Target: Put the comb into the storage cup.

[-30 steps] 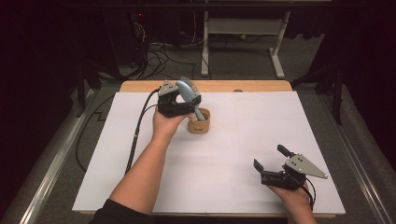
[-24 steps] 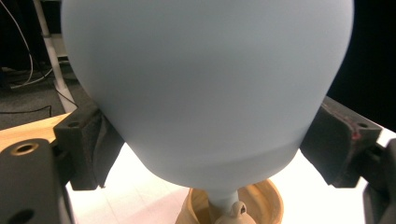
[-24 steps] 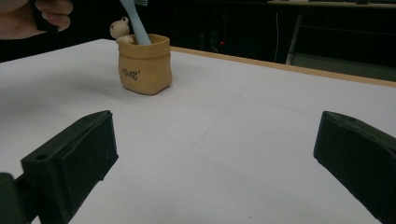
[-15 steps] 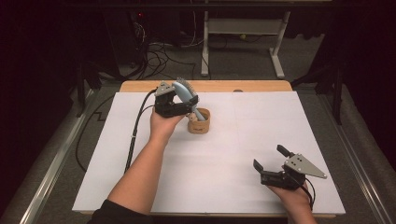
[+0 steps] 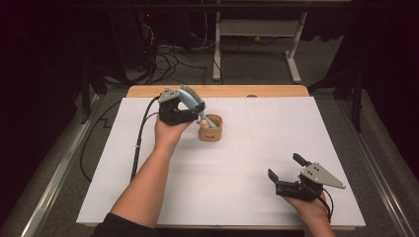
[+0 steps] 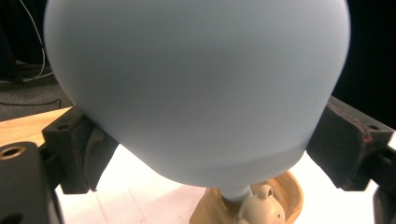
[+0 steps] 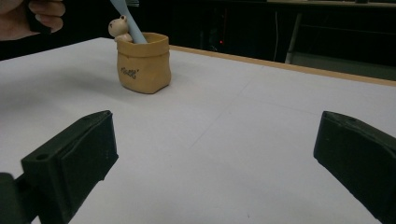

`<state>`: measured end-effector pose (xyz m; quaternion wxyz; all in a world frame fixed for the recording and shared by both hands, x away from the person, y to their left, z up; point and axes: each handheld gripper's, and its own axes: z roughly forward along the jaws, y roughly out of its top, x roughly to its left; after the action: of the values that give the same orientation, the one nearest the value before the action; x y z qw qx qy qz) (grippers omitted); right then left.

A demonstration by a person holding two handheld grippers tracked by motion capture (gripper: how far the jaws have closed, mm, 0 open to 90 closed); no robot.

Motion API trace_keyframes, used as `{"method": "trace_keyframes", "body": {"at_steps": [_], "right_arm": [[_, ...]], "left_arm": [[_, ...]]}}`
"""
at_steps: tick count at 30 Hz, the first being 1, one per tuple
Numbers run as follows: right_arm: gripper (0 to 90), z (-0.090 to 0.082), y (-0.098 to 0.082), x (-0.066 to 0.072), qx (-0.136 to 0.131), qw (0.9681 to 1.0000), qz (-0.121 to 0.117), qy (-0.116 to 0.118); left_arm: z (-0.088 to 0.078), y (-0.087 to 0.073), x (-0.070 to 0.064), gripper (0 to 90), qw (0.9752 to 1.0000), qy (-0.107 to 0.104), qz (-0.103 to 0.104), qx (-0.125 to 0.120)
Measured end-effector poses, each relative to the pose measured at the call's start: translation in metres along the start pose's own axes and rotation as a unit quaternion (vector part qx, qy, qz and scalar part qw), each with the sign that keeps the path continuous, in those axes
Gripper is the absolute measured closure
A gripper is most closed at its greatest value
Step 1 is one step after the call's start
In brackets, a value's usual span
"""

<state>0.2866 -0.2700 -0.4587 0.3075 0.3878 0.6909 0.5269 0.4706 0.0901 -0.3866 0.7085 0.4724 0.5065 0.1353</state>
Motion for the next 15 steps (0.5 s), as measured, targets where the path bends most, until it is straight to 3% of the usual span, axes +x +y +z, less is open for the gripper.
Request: {"method": "trace_keyframes", "body": {"at_steps": [15], "right_arm": [[0.1, 0.0003, 0.0001, 0.0005, 0.003, 1.0000, -0.002, -0.001]], "left_arm": [[-0.0056, -0.0006, 0.0027, 9.3, 0.9998, -0.007, 0.018, 0.004]]}}
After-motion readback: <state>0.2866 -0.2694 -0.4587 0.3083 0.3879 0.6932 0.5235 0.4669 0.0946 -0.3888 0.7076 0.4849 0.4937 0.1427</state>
